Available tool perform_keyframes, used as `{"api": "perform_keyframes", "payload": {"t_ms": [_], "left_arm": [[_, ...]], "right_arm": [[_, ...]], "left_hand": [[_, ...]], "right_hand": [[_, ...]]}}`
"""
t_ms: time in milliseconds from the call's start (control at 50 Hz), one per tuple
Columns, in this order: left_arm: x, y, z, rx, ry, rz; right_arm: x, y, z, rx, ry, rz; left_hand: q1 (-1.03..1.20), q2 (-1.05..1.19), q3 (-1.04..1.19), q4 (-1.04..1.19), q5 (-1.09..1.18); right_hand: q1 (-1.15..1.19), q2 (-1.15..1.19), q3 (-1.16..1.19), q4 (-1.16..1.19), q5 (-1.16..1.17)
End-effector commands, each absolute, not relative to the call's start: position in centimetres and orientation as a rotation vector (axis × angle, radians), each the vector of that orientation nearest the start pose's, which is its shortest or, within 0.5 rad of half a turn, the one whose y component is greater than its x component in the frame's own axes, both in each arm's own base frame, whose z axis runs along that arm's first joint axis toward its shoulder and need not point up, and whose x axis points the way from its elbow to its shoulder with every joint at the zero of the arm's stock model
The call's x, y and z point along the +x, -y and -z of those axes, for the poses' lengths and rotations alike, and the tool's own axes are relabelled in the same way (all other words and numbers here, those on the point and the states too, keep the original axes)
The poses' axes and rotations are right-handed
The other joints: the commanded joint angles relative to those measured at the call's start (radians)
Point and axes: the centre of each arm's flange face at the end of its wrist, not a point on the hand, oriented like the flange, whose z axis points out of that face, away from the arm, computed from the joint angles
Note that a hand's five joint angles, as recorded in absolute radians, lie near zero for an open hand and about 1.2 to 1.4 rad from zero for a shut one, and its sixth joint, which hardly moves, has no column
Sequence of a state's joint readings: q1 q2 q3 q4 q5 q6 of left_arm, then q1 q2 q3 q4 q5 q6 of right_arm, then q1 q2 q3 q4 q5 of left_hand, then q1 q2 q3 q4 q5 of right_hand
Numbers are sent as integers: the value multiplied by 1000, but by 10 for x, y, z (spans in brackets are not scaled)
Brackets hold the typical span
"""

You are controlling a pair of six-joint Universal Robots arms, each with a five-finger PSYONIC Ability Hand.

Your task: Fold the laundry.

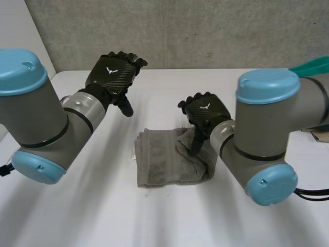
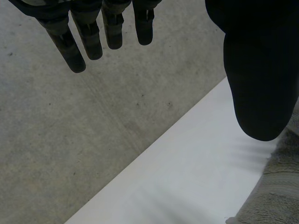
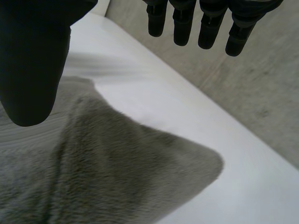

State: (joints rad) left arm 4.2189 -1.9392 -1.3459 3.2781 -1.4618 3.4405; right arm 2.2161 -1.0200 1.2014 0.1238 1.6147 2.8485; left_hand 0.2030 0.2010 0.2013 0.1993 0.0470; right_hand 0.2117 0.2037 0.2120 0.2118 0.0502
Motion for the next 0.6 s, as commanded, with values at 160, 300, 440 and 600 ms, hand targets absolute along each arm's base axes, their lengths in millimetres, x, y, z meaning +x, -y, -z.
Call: {"api": "perform_keyframes", "payload": {"t_ms": [160, 300, 440, 600], "left_arm": [[-302, 275, -270, 995, -2198, 2358], [-299, 275, -275, 980, -2182, 2372], [-286, 281, -290, 911, -2138, 2402], [-273, 282, -305, 801, -2134, 2467]], "right_arm": [[359, 263, -160, -1047, -2264, 1606], [369, 274, -175, -1052, -2155, 1726], [394, 246, -216, -1214, -1900, 1877], [422, 177, -175, -1550, -1588, 1621]], "left_hand": [[-28, -26, -27, -25, -47], [-28, -26, -27, -25, -47], [-28, -26, -27, -25, -47], [-28, -26, -27, -25, -47]], "right_hand": [[437, 446, 437, 437, 424], [1185, 1193, 1184, 1184, 1172], [1185, 1193, 1184, 1184, 1172], [1185, 1193, 1184, 1184, 1172]]}}
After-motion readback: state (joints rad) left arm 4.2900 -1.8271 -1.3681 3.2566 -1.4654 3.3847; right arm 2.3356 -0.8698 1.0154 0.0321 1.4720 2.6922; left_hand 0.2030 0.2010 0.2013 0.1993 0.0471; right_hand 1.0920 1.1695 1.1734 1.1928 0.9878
